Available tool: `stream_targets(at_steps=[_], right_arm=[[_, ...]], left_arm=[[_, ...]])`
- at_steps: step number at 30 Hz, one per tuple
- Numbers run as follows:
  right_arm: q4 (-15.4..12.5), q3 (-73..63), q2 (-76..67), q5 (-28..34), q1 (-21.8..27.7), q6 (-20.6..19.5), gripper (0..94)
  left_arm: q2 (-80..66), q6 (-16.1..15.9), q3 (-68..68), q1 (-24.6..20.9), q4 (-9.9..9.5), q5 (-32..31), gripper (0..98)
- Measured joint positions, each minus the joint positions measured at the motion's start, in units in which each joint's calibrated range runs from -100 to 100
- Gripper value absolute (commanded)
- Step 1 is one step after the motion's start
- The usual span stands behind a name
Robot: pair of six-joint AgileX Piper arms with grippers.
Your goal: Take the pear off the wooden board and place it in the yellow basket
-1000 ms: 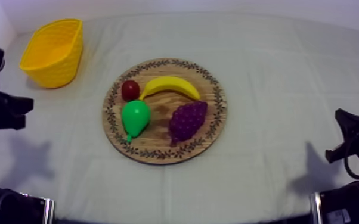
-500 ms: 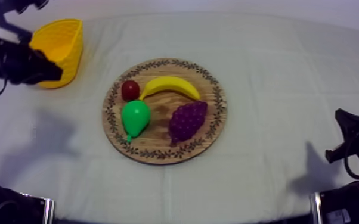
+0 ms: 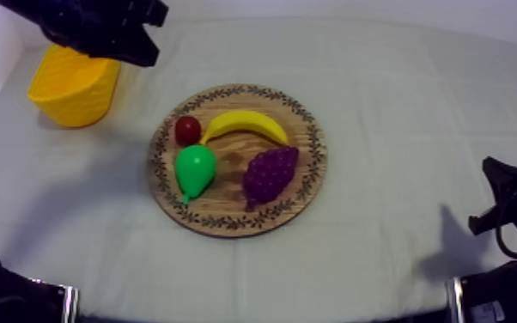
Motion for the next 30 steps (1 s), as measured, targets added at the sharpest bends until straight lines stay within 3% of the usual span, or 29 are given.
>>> stream_targets(at_steps=[18, 25, 28, 30], right_arm=[[0.0, 0.0, 0.0, 0.0, 0.0, 0.0, 0.2], [0.0, 0.0, 0.0, 0.0, 0.0, 0.0, 0.2], [0.0, 0.0, 0.0, 0.0, 0.0, 0.03, 0.2], [0.0, 0.0, 0.0, 0.0, 0.0, 0.03, 0.2]], left_arm=[[7.45, 14.14, -10.24, 2.15, -2.57, 7.12, 0.0], [8.76, 15.13, -11.94, 2.62, -3.19, 7.5, 0.2], [9.12, 15.59, -12.14, 2.6, -3.41, 7.81, 4.4], [9.13, 15.6, -11.91, 2.57, -3.29, 7.85, 12.1]])
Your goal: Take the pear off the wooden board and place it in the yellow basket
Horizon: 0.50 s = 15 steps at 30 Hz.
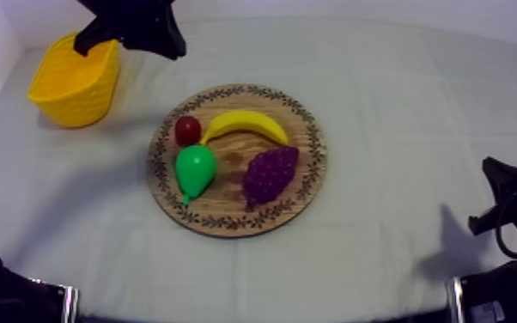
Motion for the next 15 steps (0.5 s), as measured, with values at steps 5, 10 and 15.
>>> stream_targets(at_steps=[5, 10, 15], right_arm=[[0.0, 0.0, 0.0, 0.0, 0.0, 0.06, 0.2], [0.0, 0.0, 0.0, 0.0, 0.0, 0.02, 0.2], [0.0, 0.0, 0.0, 0.0, 0.0, 0.02, 0.2]], left_arm=[[0.41, -0.24, 0.57, 0.03, 0.54, 1.29, 36.3], [0.84, -0.05, -0.24, 0.29, 0.6, 2.21, 55.3], [1.26, 0.12, -0.88, 0.33, 0.53, 1.69, 65.8]])
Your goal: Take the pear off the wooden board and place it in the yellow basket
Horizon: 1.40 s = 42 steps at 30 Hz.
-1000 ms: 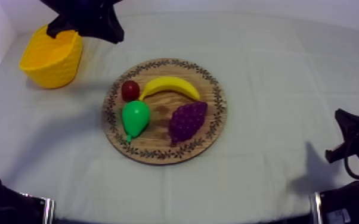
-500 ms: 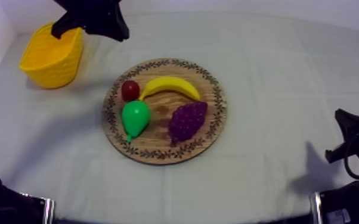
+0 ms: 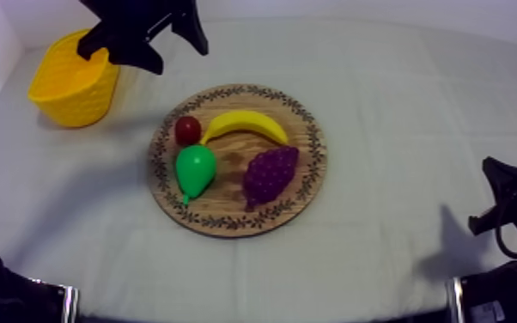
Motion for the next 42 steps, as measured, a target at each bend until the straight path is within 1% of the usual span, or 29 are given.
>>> stream_targets(at_steps=[6, 12, 17, 21, 30, 42], right_arm=[[0.0, 0.0, 0.0, 0.0, 0.0, 0.0, 0.2], [0.0, 0.0, 0.0, 0.0, 0.0, 0.0, 0.2], [0.0, 0.0, 0.0, 0.0, 0.0, 0.0, 0.2], [0.0, 0.0, 0.0, 0.0, 0.0, -0.06, 0.2], [0.0, 0.0, 0.0, 0.0, 0.0, -0.06, 0.2], [0.0, 0.0, 0.0, 0.0, 0.0, -0.06, 0.2]], left_arm=[[0.2, -0.79, -0.31, 0.04, -0.05, -1.01, 75.1], [0.73, -1.49, 1.95, 0.07, -0.42, -1.69, 79.6], [1.74, -1.92, 6.46, -0.32, -0.61, -3.82, 81.4], [3.46, -3.31, 10.66, -0.9, -0.05, -7.14, 82.7], [9.99, -4.65, 18.35, -1.67, 0.22, -13.07, 83.4], [22.21, -6.86, 19.57, -2.1, 1.53, -19.82, 83.6]])
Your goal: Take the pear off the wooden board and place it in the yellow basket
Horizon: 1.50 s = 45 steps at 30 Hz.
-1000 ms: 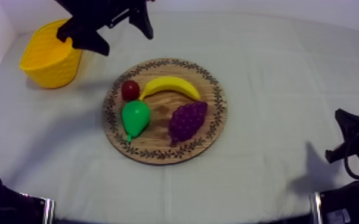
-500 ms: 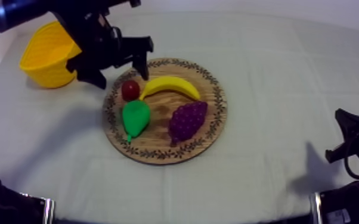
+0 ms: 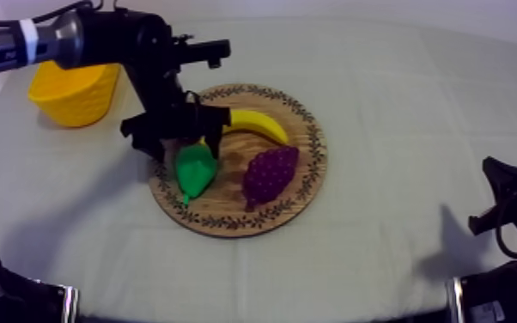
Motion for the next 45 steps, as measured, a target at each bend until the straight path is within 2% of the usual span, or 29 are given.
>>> stream_targets(at_steps=[9, 16, 19, 30, 37, 45], right_arm=[[0.0, 0.0, 0.0, 0.0, 0.0, 0.0, 0.2], [0.0, 0.0, 0.0, 0.0, 0.0, 0.0, 0.2], [0.0, 0.0, 0.0, 0.0, 0.0, 0.0, 0.2], [0.0, 0.0, 0.0, 0.0, 0.0, 0.0, 0.2], [0.0, 0.0, 0.0, 0.0, 0.0, -0.11, 0.2], [0.0, 0.0, 0.0, 0.0, 0.0, 0.08, 0.2]], left_arm=[[6.08, -1.13, -2.85, 0.16, 0.58, -0.88, 79.3], [7.51, -0.9, -2.91, 0.32, 0.31, -0.56, 57.6], [7.6, -0.49, -2.59, 0.19, 0.31, -0.56, 51.8], [5.04, -0.63, -1.96, 0.11, -0.05, -0.06, 49.9], [-1.77, -1.46, -6.28, -0.22, -1.0, 5.2, 51.0], [-8.89, -1.4, -18.81, -0.49, -2.58, 17.46, 51.1]])
